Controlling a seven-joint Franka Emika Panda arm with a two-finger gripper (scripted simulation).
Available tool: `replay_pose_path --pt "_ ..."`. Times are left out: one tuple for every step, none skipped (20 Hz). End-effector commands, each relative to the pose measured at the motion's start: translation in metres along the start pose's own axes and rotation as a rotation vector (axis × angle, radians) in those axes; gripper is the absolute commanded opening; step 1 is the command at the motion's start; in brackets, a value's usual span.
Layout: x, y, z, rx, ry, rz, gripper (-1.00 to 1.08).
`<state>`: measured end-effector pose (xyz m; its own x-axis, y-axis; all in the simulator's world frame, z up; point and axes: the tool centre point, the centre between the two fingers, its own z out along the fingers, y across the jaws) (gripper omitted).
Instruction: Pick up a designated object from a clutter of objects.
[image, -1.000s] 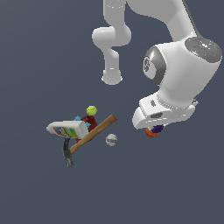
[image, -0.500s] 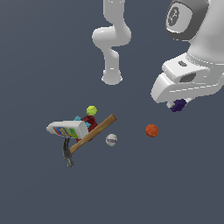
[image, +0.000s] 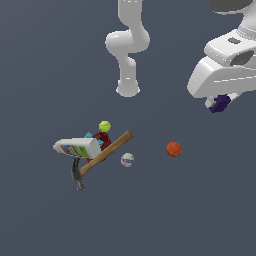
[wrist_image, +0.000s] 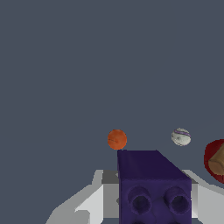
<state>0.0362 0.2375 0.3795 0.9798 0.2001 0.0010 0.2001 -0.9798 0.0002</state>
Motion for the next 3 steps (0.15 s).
replay_pose_path --pt "-0.0002 -0.0022 -0.0046 0.0 -0.001 0.001 -1.0" --pt "-0.0002 -0.0025 -0.0053 0.0 -0.001 0.001 -1.0" --pt "-0.0002 -0.0027 -0.0055 0.0 -0.001 0.001 -1.0"
